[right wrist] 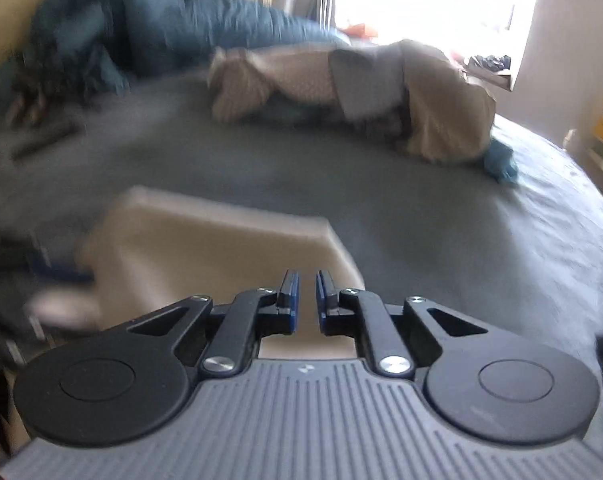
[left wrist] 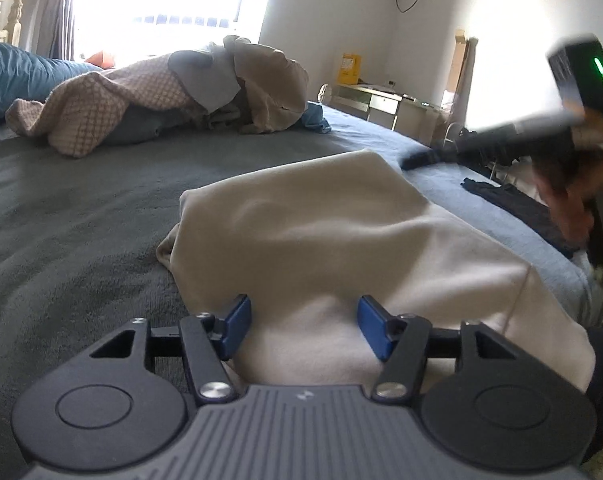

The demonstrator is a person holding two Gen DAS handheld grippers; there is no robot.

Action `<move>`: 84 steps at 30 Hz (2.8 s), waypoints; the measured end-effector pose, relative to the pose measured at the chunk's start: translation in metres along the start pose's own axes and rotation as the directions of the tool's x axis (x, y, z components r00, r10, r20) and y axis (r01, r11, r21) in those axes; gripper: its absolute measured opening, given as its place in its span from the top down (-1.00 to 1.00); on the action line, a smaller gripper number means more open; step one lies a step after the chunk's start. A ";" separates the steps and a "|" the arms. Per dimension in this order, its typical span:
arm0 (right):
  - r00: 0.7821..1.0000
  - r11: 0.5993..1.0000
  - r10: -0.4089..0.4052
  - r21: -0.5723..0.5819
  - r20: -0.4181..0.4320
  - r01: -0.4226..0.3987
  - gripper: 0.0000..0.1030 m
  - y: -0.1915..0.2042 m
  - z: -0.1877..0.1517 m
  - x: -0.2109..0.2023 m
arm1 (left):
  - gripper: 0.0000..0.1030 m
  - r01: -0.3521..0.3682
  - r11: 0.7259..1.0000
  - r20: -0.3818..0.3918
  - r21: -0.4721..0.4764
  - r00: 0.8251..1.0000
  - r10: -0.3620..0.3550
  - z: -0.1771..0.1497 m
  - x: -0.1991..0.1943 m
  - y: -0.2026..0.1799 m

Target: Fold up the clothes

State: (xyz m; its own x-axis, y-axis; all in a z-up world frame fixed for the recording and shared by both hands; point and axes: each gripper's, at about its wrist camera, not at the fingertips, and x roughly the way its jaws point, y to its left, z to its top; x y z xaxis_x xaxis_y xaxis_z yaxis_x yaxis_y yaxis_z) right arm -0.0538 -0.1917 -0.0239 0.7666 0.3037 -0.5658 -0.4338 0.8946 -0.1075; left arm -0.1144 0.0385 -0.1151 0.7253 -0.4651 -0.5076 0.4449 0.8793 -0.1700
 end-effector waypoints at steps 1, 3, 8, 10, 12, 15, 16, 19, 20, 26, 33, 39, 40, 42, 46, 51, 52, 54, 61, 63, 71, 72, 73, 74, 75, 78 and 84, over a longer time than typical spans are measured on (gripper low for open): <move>1.000 1.000 0.007 0.011 0.005 -0.007 0.86 -0.004 0.006 0.008 | -0.18 -0.001 1.000 0.003 0.000 1.000 0.001 -0.002 -0.001 -0.001; 1.000 1.000 0.008 0.020 -0.016 -0.007 0.87 -0.011 0.013 0.033 | -0.18 -0.001 1.000 0.010 -0.004 1.000 0.001 -0.005 -0.003 -0.001; 0.997 0.998 -0.031 -0.065 -0.073 0.027 0.88 -0.005 0.000 0.081 | -0.18 0.014 1.000 0.017 -0.028 1.000 -0.013 -0.007 -0.004 0.002; 0.997 0.997 -0.046 -0.071 -0.065 0.042 0.87 -0.004 0.007 0.069 | -0.18 0.021 0.999 0.017 -0.030 1.000 -0.021 -0.007 -0.004 0.004; 0.997 0.999 -0.050 -0.021 -0.055 0.048 0.80 -0.012 0.011 0.052 | -0.19 0.028 0.999 0.017 -0.036 0.999 -0.028 -0.006 -0.004 0.006; 0.999 0.978 0.012 0.206 -0.031 -0.005 0.58 -0.049 0.008 0.022 | -0.19 0.034 0.998 0.017 -0.061 0.999 -0.033 -0.003 -0.010 0.009; 0.999 0.957 0.042 0.289 -0.027 -0.033 0.39 -0.063 -0.001 0.013 | -0.19 0.033 0.996 0.016 -0.077 0.999 -0.032 -0.002 -0.012 0.010; 0.992 0.875 0.124 0.475 -0.025 -0.098 0.12 -0.094 -0.034 -0.005 | -0.27 0.042 0.987 0.024 -0.158 0.999 -0.039 -0.001 -0.023 0.016; 0.988 0.844 0.150 0.525 -0.026 -0.114 0.10 -0.103 -0.046 -0.010 | -0.30 0.047 0.981 0.028 -0.191 0.999 -0.042 -0.001 -0.026 0.019; 0.957 0.657 0.289 0.727 0.005 -0.202 -0.03 -0.119 -0.096 -0.011 | -0.36 0.022 0.943 0.020 -0.333 1.000 -0.017 -0.010 -0.031 0.032; 0.930 0.542 0.368 0.809 0.012 -0.226 -0.21 -0.113 -0.110 0.004 | -0.38 0.076 0.883 -0.008 -0.463 0.996 -0.090 -0.021 -0.018 0.048; 0.892 0.422 0.445 0.859 0.082 -0.290 -0.22 -0.115 -0.120 0.011 | -0.38 0.124 0.853 0.009 -0.508 0.990 -0.139 -0.020 -0.002 0.058; 0.888 0.414 0.453 0.862 0.084 -0.293 -0.24 -0.115 -0.120 0.013 | -0.38 0.132 0.847 0.010 -0.514 0.989 -0.147 -0.019 0.001 0.060; 0.881 0.405 0.466 0.865 0.083 -0.296 -0.26 -0.114 -0.120 0.018 | -0.38 0.148 0.836 0.013 -0.528 0.986 -0.166 -0.017 0.007 0.064; 0.868 0.401 0.491 0.863 0.079 -0.306 -0.32 -0.112 -0.114 0.032 | -0.38 0.151 0.832 -0.003 -0.534 0.984 -0.181 -0.012 0.017 0.067; 0.846 0.378 0.524 0.863 0.097 -0.334 -0.40 -0.118 -0.110 0.050 | -0.53 0.145 0.858 -0.013 -0.492 0.985 -0.174 -0.007 0.025 0.057; 0.841 0.380 0.532 0.861 0.097 -0.339 -0.43 -0.118 -0.108 0.054 | -0.54 0.145 0.860 -0.014 -0.490 0.985 -0.174 -0.006 0.027 0.056; 0.831 0.383 0.548 0.855 0.095 -0.350 -0.46 -0.118 -0.102 0.060 | -0.57 0.145 0.861 -0.016 -0.488 0.984 -0.175 -0.003 0.031 0.054; 0.816 0.423 0.573 0.826 0.074 -0.372 -0.51 -0.119 -0.081 0.079 | -0.58 0.167 0.847 -0.024 -0.505 0.978 -0.207 0.012 0.051 0.061; 0.804 0.419 0.589 0.819 0.084 -0.393 -0.52 -0.120 -0.080 0.087 | -0.57 0.192 0.826 -0.007 -0.529 0.973 -0.231 0.013 0.057 0.067; 0.753 0.416 0.652 0.787 0.090 -0.455 -0.49 -0.121 -0.090 0.078 | -0.39 0.258 0.774 0.008 -0.579 0.951 -0.310 0.001 0.051 0.081; 0.745 0.410 0.661 0.787 0.092 -0.460 -0.48 -0.121 -0.094 0.074 | -0.38 0.264 0.770 0.009 -0.581 0.948 -0.319 -0.001 0.049 0.083; 0.738 0.399 0.668 0.791 0.094 -0.463 -0.48 -0.122 -0.099 0.069 | -0.36 0.269 0.769 0.008 -0.580 0.946 -0.325 -0.002 0.047 0.083; 0.734 0.393 0.672 0.791 0.100 -0.468 -0.48 -0.123 -0.103 0.065 | -0.35 0.274 0.769 0.009 -0.578 0.944 -0.329 -0.004 0.045 0.083; 0.730 0.388 0.675 0.791 0.106 -0.473 -0.48 -0.123 -0.107 0.061 | -0.35 0.271 0.772 0.008 -0.574 0.945 -0.326 -0.004 0.045 0.082; 0.747 0.393 0.654 0.790 0.120 -0.471 -0.46 -0.119 -0.110 0.061 | -0.38 0.249 0.789 -0.001 -0.562 0.953 -0.302 -0.003 0.048 0.074; 0.765 0.445 0.638 0.767 0.091 -0.462 -0.40 -0.105 -0.097 0.071 | -0.46 0.187 0.832 -0.006 -0.522 0.975 -0.223 0.001 0.054 0.053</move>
State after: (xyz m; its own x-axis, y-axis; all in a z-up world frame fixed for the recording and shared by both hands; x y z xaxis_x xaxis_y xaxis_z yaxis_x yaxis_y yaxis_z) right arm 0.0004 -0.2959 -0.1325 0.3526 0.8327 -0.4269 -0.1836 0.5090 0.8410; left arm -0.0513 0.0597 -0.1511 0.6041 -0.6491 -0.4623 0.2316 0.6981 -0.6775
